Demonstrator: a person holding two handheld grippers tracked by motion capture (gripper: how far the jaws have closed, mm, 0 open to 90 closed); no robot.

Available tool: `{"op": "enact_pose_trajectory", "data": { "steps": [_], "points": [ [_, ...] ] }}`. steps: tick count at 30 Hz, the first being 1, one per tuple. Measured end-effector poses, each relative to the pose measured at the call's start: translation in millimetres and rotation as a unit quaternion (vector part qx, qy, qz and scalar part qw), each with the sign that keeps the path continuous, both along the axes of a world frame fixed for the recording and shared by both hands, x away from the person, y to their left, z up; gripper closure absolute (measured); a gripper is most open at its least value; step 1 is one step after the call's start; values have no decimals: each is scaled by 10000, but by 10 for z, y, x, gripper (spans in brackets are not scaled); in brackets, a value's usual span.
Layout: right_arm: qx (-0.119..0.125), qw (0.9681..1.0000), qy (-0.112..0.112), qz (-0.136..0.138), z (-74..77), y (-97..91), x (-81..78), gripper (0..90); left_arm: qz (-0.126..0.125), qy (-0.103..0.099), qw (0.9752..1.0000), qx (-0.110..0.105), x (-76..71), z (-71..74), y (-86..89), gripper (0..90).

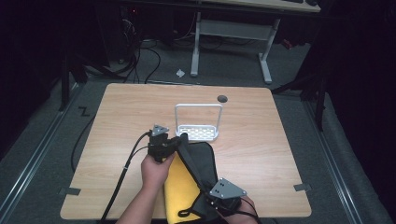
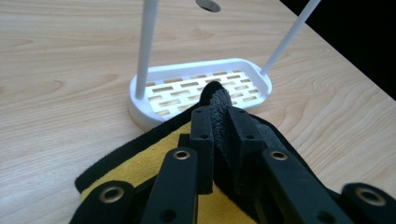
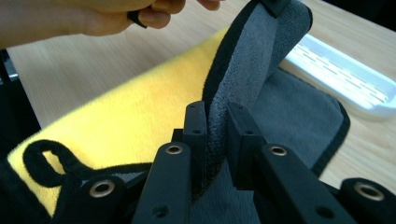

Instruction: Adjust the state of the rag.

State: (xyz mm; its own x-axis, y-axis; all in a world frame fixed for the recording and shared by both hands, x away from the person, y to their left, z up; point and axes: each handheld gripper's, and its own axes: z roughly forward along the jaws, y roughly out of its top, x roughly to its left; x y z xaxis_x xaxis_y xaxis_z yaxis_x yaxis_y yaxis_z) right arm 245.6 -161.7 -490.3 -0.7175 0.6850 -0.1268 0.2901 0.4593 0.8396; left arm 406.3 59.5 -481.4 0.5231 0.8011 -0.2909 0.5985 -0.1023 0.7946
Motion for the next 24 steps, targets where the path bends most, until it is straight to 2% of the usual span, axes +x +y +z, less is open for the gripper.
{"op": "enact_pose_trajectory", "data": {
  "steps": [8, 11, 14, 18, 24],
  "points": [
    [-146, 9996, 135, -191, -89, -174, -19, 773, -132, 117, 9998, 90, 57, -90, -254, 806],
    [-156, 9993, 140, -297, -114, -237, -18, 694, -194, 122, 9997, 88, 93, -126, -366, 786],
    [-2, 9991, 47, -421, -82, -313, -4, 599, -307, 131, 9994, 73, 109, -166, -470, 666],
    [126, 9984, 10, -546, -52, -383, 41, 582, -400, 21, 9992, -76, 84, -159, -532, 561],
    [187, 9982, 35, -577, -47, -409, 55, 579, -501, -66, 9986, -172, 49, -116, -524, 499]
  ]
}}
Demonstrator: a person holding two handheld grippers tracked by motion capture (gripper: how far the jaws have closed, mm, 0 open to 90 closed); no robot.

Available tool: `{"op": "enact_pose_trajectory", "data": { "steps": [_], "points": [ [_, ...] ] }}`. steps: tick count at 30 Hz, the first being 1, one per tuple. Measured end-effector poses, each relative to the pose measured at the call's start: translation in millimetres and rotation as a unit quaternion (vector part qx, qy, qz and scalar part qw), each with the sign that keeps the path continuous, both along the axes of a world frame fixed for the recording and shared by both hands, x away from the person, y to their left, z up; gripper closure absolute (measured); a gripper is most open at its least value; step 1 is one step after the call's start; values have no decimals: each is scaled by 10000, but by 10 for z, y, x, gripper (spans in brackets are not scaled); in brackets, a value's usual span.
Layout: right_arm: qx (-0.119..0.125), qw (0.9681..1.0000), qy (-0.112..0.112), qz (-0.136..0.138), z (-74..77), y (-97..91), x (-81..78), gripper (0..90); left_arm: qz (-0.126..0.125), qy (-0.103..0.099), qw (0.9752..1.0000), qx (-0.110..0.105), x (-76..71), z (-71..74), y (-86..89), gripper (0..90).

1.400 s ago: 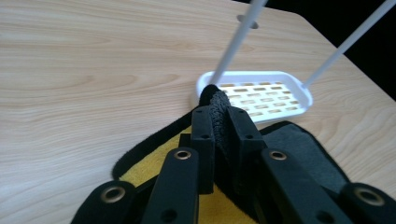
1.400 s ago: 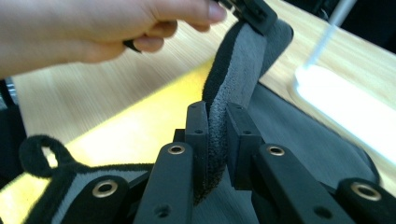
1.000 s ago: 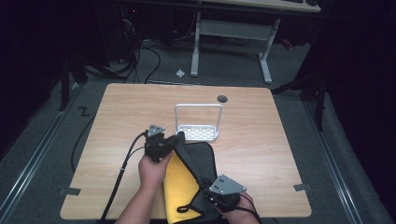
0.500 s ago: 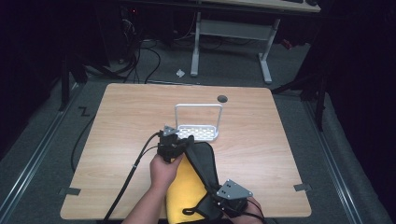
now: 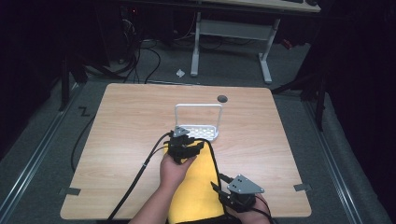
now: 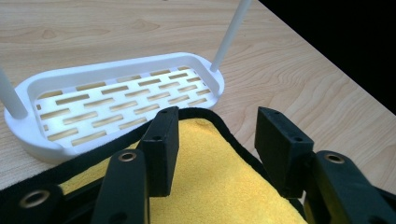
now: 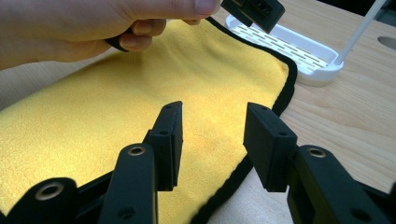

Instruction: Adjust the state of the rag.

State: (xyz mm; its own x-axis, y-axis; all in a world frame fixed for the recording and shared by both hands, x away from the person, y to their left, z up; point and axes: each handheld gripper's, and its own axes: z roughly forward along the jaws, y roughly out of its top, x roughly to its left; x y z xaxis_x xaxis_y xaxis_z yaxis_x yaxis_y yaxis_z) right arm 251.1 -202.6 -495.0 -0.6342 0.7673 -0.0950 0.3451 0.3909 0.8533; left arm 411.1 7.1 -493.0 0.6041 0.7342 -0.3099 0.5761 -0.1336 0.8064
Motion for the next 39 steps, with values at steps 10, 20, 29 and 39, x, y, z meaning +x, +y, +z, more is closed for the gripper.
{"op": "enact_pose_trajectory", "data": {
  "steps": [10, 20, 29, 39],
  "points": [
    [-55, 10000, -14, -8, -16, 10, 15, 577, -79, -99, 9999, -20, -124, 36, 128, 491],
    [-79, 10000, 23, -32, -48, 17, 51, 578, -101, -183, 9998, 80, -439, -2, 516, 491],
    [-62, 9999, 117, -102, -78, -3, 155, 578, -307, -118, 9987, 394, -906, -181, 882, 487],
    [-336, 9968, 643, -325, -184, 199, 920, 840, -341, -123, 9925, 1170, -892, -416, 893, 730]
  ]
}}
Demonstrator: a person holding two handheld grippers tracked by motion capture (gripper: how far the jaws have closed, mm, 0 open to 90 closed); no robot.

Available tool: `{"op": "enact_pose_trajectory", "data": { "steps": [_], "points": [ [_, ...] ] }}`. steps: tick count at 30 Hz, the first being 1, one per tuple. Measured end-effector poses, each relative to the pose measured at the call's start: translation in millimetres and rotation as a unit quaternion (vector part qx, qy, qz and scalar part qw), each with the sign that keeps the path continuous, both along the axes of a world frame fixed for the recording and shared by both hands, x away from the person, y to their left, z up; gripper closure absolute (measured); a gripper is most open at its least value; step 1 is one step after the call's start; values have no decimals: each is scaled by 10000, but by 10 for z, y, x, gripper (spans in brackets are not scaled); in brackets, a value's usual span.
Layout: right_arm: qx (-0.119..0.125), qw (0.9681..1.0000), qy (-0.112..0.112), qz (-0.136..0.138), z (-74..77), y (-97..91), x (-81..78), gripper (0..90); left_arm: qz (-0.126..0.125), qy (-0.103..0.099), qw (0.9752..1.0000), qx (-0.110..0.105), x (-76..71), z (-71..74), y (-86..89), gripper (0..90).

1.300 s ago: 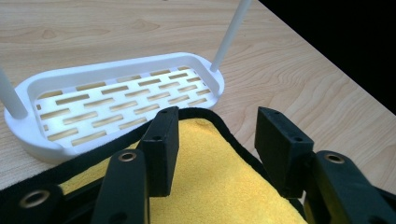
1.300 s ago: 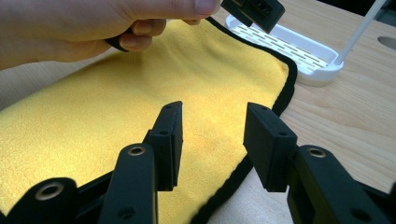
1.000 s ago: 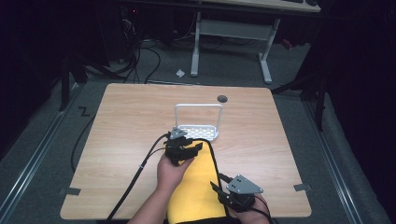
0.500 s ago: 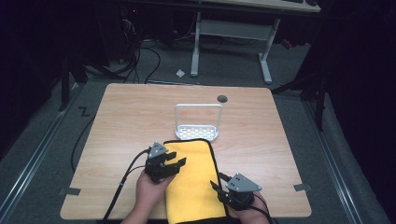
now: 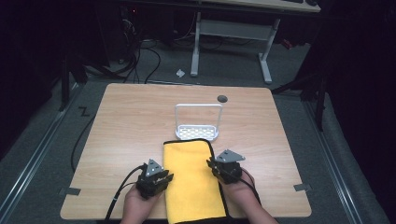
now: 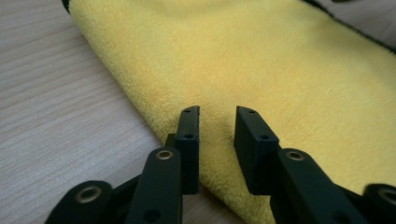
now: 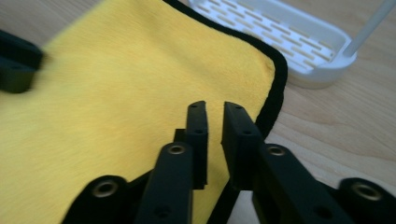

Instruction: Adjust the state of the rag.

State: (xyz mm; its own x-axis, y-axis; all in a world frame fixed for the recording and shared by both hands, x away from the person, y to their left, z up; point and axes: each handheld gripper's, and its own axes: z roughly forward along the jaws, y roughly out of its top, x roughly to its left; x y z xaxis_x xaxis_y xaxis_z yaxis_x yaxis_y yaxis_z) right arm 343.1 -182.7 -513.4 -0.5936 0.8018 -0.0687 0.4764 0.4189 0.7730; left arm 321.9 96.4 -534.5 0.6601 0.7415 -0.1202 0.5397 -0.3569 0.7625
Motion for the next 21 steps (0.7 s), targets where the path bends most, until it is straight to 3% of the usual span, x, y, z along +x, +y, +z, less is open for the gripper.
{"op": "enact_pose_trajectory", "data": {
  "steps": [4, 9, 13, 15, 17, 20, 21],
  "points": [
    [-300, 9990, 317, -9, -158, 48, 152, 890, -36, 58, 10000, -47, 5, -1, 28, 753],
    [-370, 9989, 293, 82, -150, -19, -55, 876, -249, 167, 9995, -126, -67, -1, 24, 754],
    [-248, 9988, 377, 169, -146, -131, -263, 843, -491, 319, 9982, -135, -205, 16, -3, 753],
    [-226, 9987, 395, 228, -148, -176, -351, 839, -602, 277, 9978, 38, -259, 35, -37, 753],
    [-207, 9989, 360, 220, -162, -194, -431, 839, -659, 231, 9974, 192, -258, 51, -58, 753],
    [-261, 9988, 350, 206, -152, -173, -462, 808, -672, 288, 9973, 80, -195, 67, -21, 738],
    [-192, 9989, 393, 169, -139, -172, -456, 785, -561, 240, 9981, 36, -164, 82, 0, 720]
  ]
}}
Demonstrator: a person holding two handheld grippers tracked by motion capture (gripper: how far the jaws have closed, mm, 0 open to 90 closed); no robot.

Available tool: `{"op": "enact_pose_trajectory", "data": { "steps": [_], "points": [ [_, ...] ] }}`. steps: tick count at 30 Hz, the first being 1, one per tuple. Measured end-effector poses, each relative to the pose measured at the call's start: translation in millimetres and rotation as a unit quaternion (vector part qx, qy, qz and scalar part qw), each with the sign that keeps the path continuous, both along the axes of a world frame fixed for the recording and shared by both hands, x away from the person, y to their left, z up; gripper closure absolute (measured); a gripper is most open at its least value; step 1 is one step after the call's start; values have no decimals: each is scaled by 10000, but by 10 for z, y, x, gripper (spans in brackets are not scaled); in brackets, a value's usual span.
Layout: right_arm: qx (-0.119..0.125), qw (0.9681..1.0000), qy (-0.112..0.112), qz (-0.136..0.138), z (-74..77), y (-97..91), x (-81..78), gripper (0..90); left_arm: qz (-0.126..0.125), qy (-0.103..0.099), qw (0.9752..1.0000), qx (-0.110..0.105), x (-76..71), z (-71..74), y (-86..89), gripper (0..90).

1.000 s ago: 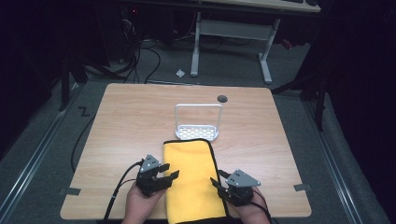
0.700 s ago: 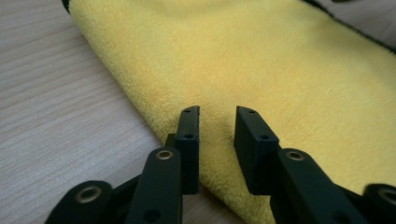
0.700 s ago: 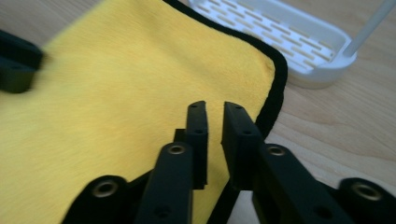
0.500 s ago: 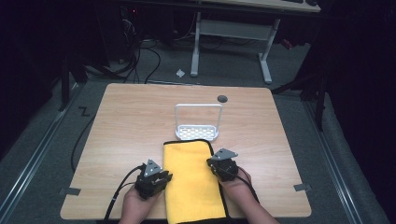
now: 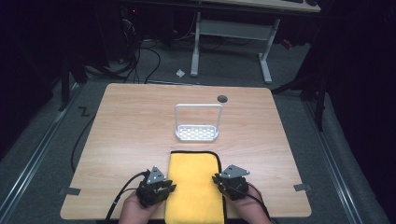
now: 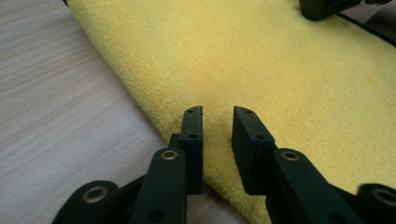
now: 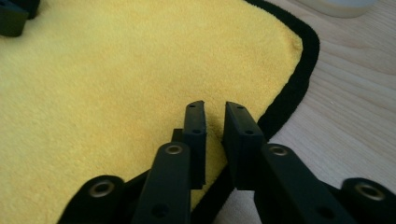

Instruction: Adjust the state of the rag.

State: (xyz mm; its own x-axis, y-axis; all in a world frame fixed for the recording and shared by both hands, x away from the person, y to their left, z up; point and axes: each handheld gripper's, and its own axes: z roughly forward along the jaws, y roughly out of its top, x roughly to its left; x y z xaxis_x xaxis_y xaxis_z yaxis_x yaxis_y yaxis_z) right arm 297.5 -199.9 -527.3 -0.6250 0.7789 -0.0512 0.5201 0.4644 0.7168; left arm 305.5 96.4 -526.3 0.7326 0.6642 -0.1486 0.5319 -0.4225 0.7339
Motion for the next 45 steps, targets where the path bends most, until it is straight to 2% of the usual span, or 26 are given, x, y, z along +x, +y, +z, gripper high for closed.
{"op": "enact_pose_trajectory", "data": {
  "steps": [3, 6, 7, 8, 10, 14, 16, 18, 20, 22, 24, 28, 32, 33, 35, 38, 41, 43, 45],
  "points": [
    [191, 9998, -71, 35, 31, -18, 9, 743, 441, -47, 9986, -285, 178, 29, 67, 621],
    [178, 9998, -112, 46, 16, -26, 22, 725, 737, 236, 9950, -630, 419, -1, 81, 529],
    [217, 9997, -94, 33, 8, -36, 33, 717, 809, 280, 9940, -688, 498, -15, 72, 504],
    [248, 9997, -86, 18, 9, -44, 38, 714, 898, 333, 9928, -714, 587, -26, 52, 492],
    [292, 9995, -136, -18, 18, -62, 43, 706, 1014, 299, 9918, -712, 689, -30, 17, 473],
    [387, 9990, -206, -96, 36, -87, 47, 704, 1177, 518, 9892, -702, 855, -63, -61, 490],
    [404, 9989, -226, -121, 38, -103, 61, 705, 1156, 543, 9888, -775, 866, -85, -85, 561],
    [424, 9987, -226, -160, 34, -117, 75, 702, 1153, 463, 9896, -723, 843, -96, -116, 645],
    [500, 9983, -225, -202, 34, -130, 106, 673, 1074, 393, 9907, -731, 819, -117, -134, 721],
    [527, 9980, -252, -253, 45, -121, 172, 623, 1067, 310, 9906, -793, 793, -144, -135, 773],
    [510, 9980, -224, -291, 55, -86, 284, 569, 1043, 298, 9911, -773, 785, -145, -139, 791],
    [438, 9976, -131, -519, 71, -35, 551, 478, 1036, 366, 9903, -851, 792, -150, -122, 793],
    [394, 9961, 338, -717, -12, -1, 740, 391, 1004, 449, 9895, -942, 807, -156, -98, 785],
    [414, 9960, 328, -716, -38, 1, 744, 386, 1007, 460, 9893, -953, 807, -157, -95, 782],
    [449, 9963, 303, -669, -44, -1, 718, 421, 1005, 439, 9896, -928, 799, -155, -100, 779],
    [448, 9969, 289, -579, -42, 20, 654, 547, 993, 410, 9901, -902, 792, -153, -108, 779],
    [679, 9956, 345, -538, -53, 11, 631, 661, 984, 414, 9901, -905, 781, -154, -105, 779],
    [751, 9952, 379, -504, -60, 18, 613, 754, 981, 415, 9902, -907, 775, -154, -104, 779],
    [765, 9951, 404, -484, -61, 26, 601, 782, 978, 399, 9904, -894, 767, -153, -106, 779]
  ]
}}
